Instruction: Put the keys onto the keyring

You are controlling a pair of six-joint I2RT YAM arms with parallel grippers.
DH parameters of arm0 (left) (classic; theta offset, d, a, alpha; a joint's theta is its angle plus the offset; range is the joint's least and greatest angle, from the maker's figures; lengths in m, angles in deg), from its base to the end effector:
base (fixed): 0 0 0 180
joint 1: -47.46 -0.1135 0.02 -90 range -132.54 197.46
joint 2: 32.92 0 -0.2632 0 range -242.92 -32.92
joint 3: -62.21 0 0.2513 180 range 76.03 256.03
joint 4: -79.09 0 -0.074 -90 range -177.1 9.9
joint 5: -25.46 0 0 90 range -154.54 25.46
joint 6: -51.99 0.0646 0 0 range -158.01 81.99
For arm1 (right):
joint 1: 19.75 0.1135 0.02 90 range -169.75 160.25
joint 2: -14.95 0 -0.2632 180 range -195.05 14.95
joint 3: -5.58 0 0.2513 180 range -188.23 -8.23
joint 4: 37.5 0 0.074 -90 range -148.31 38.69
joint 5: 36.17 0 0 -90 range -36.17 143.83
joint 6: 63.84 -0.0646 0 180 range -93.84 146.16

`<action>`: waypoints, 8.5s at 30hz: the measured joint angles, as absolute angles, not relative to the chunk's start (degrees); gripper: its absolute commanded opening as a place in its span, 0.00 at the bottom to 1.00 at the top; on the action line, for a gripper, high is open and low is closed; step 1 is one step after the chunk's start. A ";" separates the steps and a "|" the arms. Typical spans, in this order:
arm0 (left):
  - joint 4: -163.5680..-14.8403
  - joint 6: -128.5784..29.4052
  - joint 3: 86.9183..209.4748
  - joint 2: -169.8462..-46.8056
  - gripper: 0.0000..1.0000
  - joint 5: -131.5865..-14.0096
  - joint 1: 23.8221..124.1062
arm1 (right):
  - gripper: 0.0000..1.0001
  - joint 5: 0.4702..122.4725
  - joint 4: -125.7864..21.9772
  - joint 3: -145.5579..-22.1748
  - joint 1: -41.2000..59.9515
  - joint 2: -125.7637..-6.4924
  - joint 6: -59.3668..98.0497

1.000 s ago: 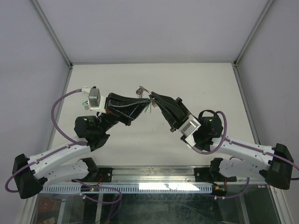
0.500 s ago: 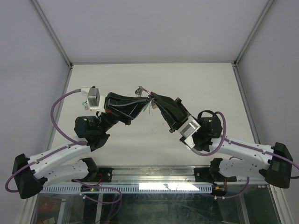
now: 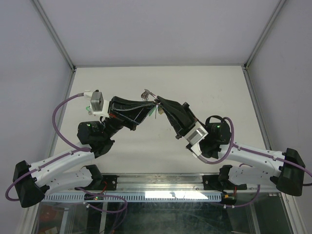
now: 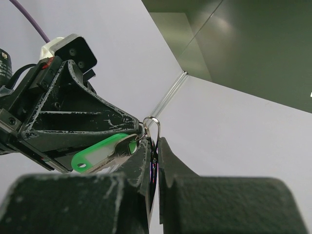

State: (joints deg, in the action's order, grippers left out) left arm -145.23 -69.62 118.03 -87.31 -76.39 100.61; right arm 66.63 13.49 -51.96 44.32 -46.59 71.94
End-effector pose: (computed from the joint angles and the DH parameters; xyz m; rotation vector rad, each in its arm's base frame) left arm 0.1176 -0.1790 0.4320 0.3718 0.7941 -1.4736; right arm 0.0915 0.2209 0.4275 -0.7387 0.2570 0.3867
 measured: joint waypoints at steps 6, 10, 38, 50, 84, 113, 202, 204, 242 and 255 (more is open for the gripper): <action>-145.21 -69.97 118.03 -87.31 0.00 -76.07 100.61 | 0.00 66.19 13.59 -51.96 44.83 -46.74 73.51; -145.14 -70.13 118.03 -87.31 0.00 -75.61 100.61 | 0.00 65.56 13.53 -51.96 45.26 -46.83 75.50; -147.26 -73.10 118.03 -88.12 0.00 -73.53 100.59 | 0.00 62.58 9.77 -54.67 47.49 -47.55 87.10; -149.60 -74.96 118.03 -88.93 0.00 -73.57 100.61 | 0.00 62.78 9.09 -55.56 48.15 -47.81 90.05; -152.25 -77.78 120.15 -93.08 0.00 -77.36 98.77 | 0.00 55.48 7.89 -54.93 47.80 -49.27 111.08; -132.49 -67.79 128.10 -82.68 0.21 -82.93 99.98 | 0.00 52.31 -7.30 -45.51 38.97 -36.25 105.11; -108.75 -37.38 118.38 -90.31 0.00 -82.43 99.98 | 0.00 50.23 -117.61 -110.49 38.95 -60.27 22.60; -108.01 -37.12 118.68 -90.22 0.00 -82.34 99.98 | 0.00 50.21 -117.63 -110.49 38.95 -60.22 22.63; -89.95 -29.14 128.30 -90.28 0.28 -80.13 100.02 | 0.00 61.80 -102.16 -91.93 37.02 -50.34 20.99; -89.71 -28.58 128.52 -90.31 0.53 -81.40 99.91 | 0.00 68.29 -81.20 -75.78 36.56 -40.53 12.33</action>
